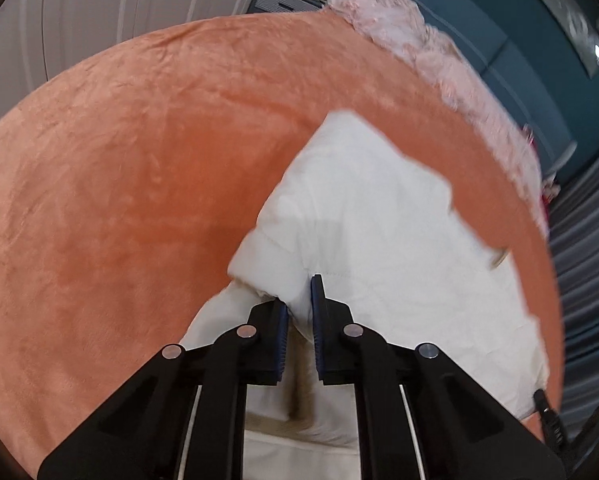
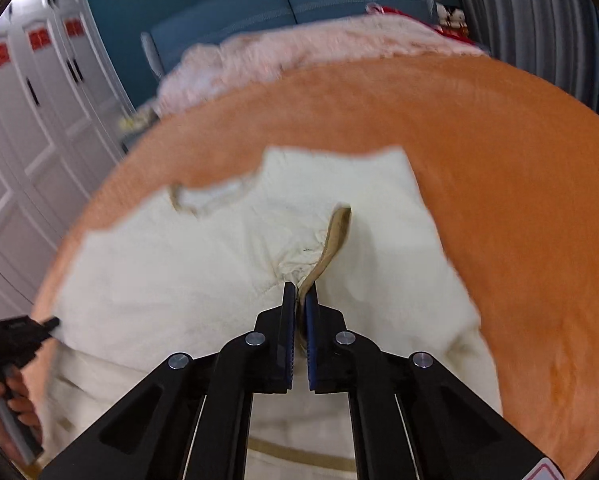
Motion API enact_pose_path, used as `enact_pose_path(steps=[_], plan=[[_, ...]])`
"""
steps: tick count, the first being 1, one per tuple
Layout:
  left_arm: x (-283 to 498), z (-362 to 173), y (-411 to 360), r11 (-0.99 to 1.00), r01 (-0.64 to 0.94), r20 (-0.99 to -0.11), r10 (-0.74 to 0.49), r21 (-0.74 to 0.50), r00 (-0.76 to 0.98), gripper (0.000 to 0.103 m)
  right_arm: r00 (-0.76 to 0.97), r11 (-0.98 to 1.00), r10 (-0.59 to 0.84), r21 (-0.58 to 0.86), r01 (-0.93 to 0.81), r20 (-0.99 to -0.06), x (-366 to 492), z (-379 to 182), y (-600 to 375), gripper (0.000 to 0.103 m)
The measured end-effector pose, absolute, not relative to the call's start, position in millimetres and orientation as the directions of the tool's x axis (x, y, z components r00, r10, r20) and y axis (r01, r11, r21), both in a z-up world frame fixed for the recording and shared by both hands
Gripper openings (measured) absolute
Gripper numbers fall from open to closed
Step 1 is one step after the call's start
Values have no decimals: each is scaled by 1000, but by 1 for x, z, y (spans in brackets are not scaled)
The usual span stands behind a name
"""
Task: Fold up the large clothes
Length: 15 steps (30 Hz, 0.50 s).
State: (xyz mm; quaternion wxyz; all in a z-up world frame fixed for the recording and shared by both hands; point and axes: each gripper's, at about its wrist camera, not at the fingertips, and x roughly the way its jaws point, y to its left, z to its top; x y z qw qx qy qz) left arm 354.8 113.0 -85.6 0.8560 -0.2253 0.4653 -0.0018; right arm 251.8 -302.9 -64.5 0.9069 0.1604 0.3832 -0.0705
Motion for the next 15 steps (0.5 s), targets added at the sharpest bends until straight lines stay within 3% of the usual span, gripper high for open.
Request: enact_pose_path(steps=[11,13,15], plan=[[344,-104,86,977,-129,-801,-63,-172,595,12,644,943,-44,182,280,-763,249,-103,-306,6],[340,-95,84,984,-122,-799,-30,-129,601,16,652,939,-60,178,293,-756,241,-93,-306,7],[333,-82,85,988,-116,-790,-7,-99,613,26,678,941,-93,158,300,-729,230,-77,-304,13]])
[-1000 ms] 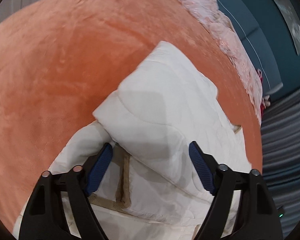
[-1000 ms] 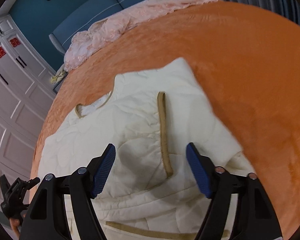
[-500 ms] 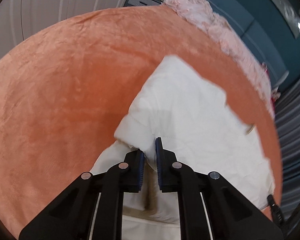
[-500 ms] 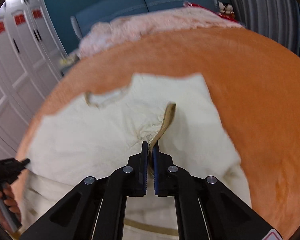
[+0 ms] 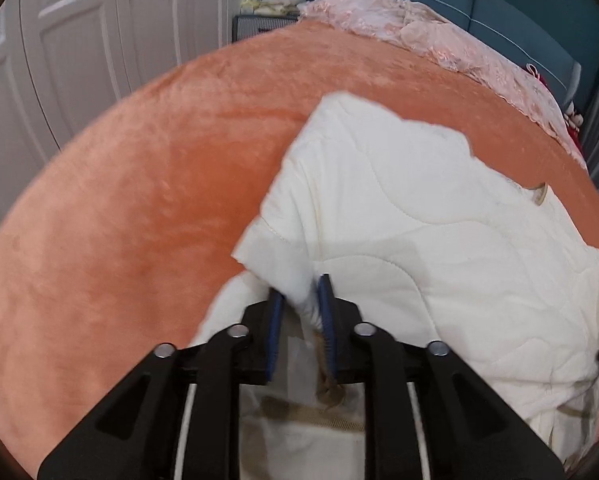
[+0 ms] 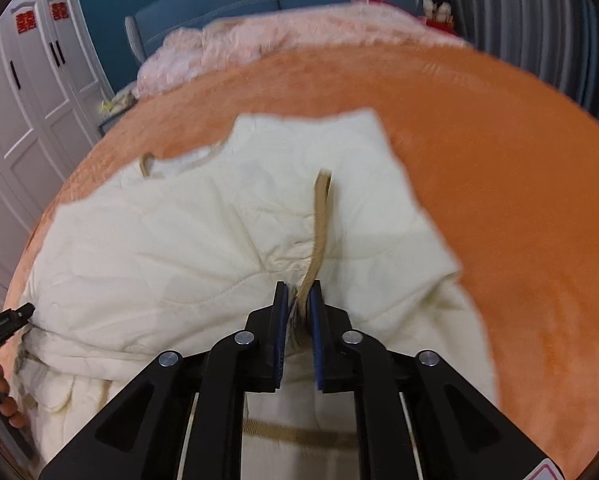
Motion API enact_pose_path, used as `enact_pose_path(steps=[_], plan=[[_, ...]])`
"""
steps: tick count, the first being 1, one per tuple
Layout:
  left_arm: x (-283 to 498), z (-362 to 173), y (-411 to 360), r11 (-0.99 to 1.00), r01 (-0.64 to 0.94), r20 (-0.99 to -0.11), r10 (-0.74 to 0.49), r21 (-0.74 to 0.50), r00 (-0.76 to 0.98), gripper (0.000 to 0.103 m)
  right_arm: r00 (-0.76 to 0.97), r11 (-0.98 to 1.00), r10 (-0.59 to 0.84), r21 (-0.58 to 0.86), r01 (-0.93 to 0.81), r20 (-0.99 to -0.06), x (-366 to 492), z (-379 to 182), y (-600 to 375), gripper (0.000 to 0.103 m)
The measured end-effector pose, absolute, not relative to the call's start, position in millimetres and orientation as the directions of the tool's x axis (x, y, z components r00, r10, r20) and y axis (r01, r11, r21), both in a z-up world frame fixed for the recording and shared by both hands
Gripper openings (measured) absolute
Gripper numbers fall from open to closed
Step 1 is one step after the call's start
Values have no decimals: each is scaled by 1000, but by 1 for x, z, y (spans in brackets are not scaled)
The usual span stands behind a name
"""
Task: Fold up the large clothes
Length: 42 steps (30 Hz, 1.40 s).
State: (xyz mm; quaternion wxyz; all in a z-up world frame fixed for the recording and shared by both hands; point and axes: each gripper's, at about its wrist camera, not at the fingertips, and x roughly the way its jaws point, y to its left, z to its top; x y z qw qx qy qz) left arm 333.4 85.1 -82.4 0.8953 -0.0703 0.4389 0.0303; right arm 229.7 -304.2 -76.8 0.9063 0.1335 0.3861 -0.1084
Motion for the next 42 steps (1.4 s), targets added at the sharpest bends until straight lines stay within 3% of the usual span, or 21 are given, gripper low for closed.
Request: enact_pose_path(steps=[2,6,13,18,23,33,42], plan=[[324,-61,88,992,-112,-759,29,-58,651,33,712,942,-167,104,320,-682,220,-54,-301,18],[332,-24,80,996,-81,-697,33,-36,717,46,750,961,-137,95,258,-647,245,-27,-289,19],[402,-47,47,995,-29,-755,-51,-92,654,46,699,967,-34,152,203,-714,316,-54,-270,19],[414,-90,36,998,-43,-788,-3,-37,615,46,650,967,-45,131,219,-758,328,-89,-269,16],[402,-109,36,999,-36,-757,-1,-32,653,47,660,964,-19,162,212,-751,320,-109,-273,14],[393,-118,28,999,-41,-717,42,19,696,47,675,972,-95,79,222,-731,321,-117,-261,14],[395,-114,28,999,-38,-722,39,17,691,48,679,970,-76,105,222,-730,320,-114,-266,15]])
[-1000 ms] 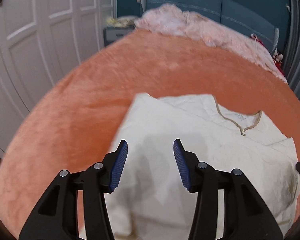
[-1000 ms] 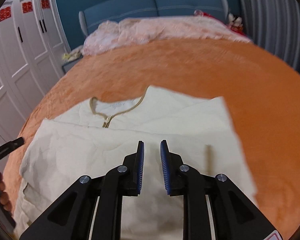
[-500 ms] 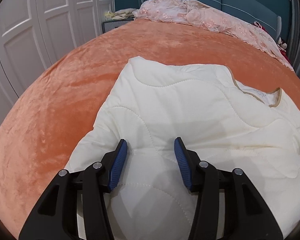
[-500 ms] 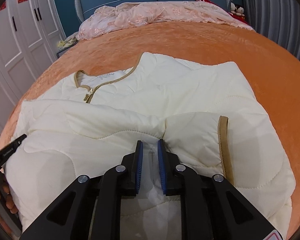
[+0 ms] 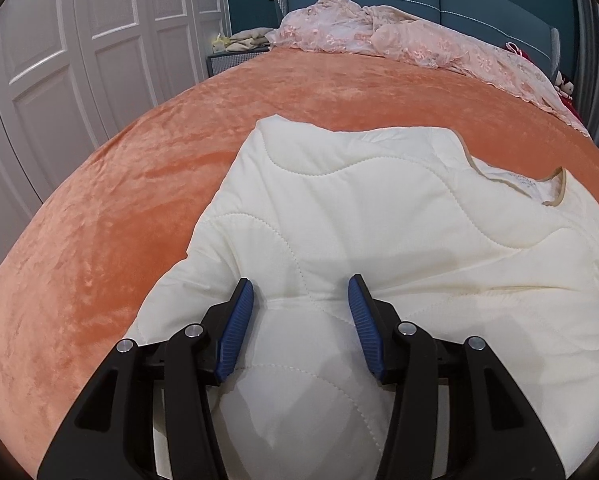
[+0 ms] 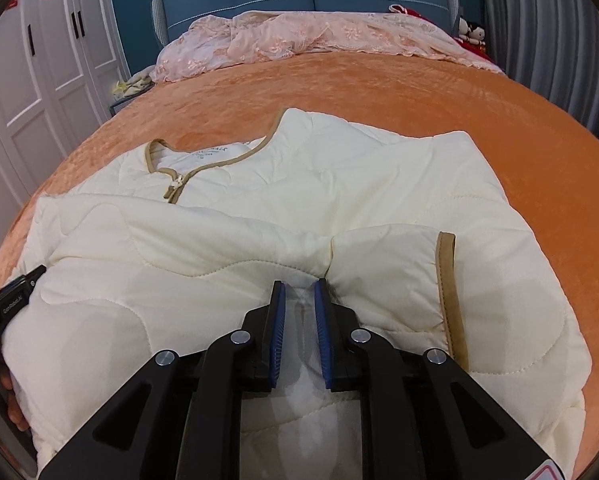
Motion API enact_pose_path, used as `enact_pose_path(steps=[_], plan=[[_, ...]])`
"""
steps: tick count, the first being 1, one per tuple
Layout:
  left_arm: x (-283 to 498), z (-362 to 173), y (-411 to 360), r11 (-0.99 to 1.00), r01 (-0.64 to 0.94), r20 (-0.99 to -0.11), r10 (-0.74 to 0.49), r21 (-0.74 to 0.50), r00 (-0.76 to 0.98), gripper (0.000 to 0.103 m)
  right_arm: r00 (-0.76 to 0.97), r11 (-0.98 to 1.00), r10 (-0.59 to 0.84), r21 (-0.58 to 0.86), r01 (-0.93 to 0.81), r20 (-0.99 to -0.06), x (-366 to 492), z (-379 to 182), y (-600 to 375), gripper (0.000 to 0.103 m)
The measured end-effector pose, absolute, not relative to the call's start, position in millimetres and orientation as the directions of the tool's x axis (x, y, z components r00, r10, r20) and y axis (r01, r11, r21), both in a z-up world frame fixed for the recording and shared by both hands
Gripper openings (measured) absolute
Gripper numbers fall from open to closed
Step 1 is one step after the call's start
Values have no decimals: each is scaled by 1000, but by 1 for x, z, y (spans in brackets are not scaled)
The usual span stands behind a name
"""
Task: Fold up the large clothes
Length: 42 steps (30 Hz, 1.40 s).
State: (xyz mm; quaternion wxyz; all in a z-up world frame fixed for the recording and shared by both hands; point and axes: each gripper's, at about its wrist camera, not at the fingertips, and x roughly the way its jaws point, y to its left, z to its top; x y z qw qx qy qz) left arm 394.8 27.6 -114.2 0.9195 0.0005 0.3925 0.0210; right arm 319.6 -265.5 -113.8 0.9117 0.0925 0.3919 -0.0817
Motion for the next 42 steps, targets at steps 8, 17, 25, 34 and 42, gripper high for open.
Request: enact_pose_path(steps=[8,17,25,34,42], plan=[[441,-47,70,972,-19,-730,-162,-233,664,57,730,964,158,264,31,-664,380,-38,-240,48],[531,-93,58,982,-107,-816,-67,-156,575,57,586,941,295,337,-40,-754,530,-83,-164,48],[526,-121,57,987,-126,-778,-2,-104,628,65,555,948,275,319,-18,-785,541,-129,-156,11],[521,-129,53,988,-136,-758,30,-78,652,71,606,969,194,248,7,-772,531,-135,-155,0],[523,-117,49,987,-162,-780,98,-4,618,77,727,912,117,363,191,-677,486,-94,-229,10]])
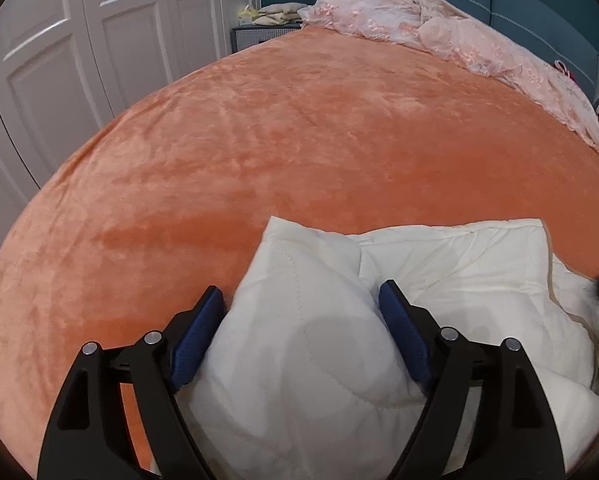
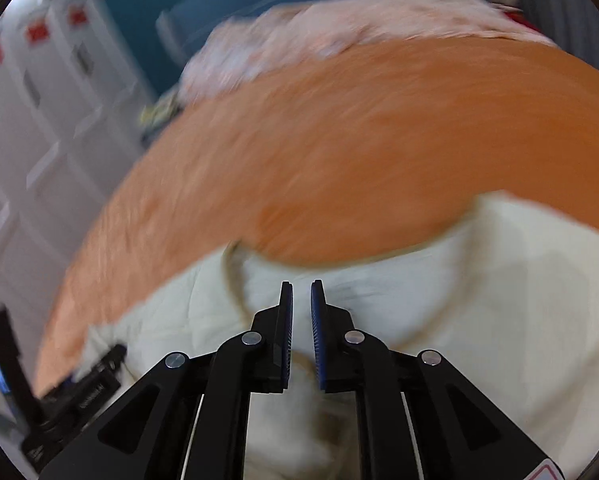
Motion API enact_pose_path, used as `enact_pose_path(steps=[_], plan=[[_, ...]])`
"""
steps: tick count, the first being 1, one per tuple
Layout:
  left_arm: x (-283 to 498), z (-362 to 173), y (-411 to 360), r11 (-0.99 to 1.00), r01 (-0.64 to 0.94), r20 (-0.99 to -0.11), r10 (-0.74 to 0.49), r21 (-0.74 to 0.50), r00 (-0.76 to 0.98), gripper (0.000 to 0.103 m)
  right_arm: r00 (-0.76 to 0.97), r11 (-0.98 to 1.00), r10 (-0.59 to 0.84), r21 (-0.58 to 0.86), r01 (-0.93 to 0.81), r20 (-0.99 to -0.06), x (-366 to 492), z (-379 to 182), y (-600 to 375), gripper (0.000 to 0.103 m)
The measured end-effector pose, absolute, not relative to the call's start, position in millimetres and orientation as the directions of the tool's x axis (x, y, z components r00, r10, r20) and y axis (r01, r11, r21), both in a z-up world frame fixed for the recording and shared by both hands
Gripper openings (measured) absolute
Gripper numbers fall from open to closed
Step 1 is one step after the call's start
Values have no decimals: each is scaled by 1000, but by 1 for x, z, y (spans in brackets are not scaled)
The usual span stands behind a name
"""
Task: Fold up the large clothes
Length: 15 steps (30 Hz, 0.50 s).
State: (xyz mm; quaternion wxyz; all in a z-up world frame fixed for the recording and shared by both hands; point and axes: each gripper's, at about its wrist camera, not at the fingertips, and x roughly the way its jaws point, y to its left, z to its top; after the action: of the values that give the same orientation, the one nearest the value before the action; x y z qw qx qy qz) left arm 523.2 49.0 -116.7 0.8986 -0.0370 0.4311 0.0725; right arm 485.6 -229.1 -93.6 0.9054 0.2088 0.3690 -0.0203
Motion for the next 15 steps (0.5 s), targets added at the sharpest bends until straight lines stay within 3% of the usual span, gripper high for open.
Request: enact_pose_path(steps=[3,7,10,15], plan=[[506,-82,35,995,-98,-732,75,12,677,77,753,896,62,369,248,-655,456,-74,-282,11],[491,-41,-20,999,48,-689,-38,-5,724,77,704,866,-12,345,363,-711,435,-75,-353,14],[490,-42,-80,987,158,-717,-126,-23,686,77,633,862,17,332,383,-774,438,-95,-373,13],[480,-71,-154,963,267,-756,-147,38,637,69,603,885,49,314,343,-796,443,-114,-373,10]])
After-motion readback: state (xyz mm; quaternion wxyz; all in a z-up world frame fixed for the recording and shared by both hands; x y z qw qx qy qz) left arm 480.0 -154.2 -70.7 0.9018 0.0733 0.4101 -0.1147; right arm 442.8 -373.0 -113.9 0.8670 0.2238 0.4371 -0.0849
